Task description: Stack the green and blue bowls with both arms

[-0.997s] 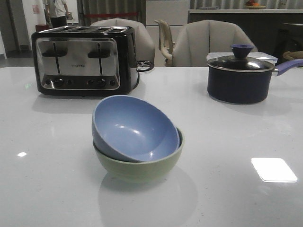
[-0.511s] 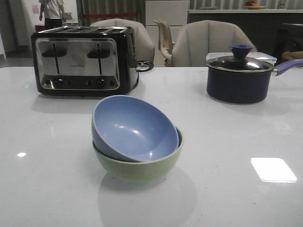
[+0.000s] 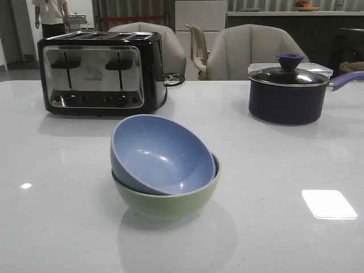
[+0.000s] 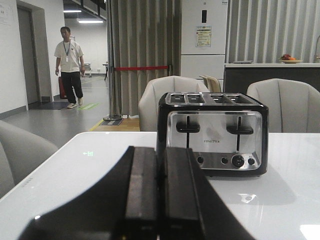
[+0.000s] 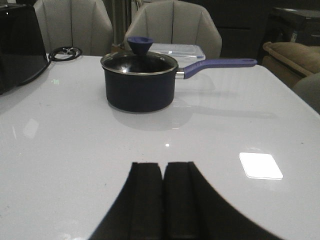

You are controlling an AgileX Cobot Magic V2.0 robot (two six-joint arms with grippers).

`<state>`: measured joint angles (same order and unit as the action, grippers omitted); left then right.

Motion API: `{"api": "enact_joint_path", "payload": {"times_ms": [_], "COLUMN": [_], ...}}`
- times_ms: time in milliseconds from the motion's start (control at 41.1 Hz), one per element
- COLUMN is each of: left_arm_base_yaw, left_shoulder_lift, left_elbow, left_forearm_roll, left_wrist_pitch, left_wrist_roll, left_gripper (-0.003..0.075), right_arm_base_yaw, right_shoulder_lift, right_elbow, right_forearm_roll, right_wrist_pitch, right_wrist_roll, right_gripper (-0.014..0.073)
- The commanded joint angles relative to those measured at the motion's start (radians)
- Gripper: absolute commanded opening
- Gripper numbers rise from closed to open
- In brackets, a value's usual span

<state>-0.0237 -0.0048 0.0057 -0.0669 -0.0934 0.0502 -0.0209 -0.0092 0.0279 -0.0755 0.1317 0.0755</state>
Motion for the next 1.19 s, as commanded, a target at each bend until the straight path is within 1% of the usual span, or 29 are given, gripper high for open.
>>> {"api": "enact_joint_path", "payload": {"times_ms": [0, 268, 1167], "left_arm_base_yaw": [0.000, 0.000, 0.000], "left_shoulder_lift": [-0.020, -0.020, -0.020], "left_elbow": [0.020, 0.020, 0.020], "left_forearm_roll": [-0.002, -0.002, -0.002], "left_wrist_pitch": [-0.089, -0.089, -0.089], "left_wrist_roll": [0.002, 0.002, 0.002], "left_gripper": [0.0100, 0.0100, 0.0100], "right_arm_base_yaw": [-0.004, -0.002, 0.005], "right_shoulder_lift": [-0.022, -0.022, -0.023], "right_elbow": [-0.001, -0.001, -0.001], "right_forearm_roll": [0.003, 0.016, 0.030], "right_wrist_pitch": [-0.116, -0.224, -0.220], "right_wrist_roll": [-0.001, -0.001, -0.001], "right_gripper": [0.0035, 0.0035, 0.0035]}}
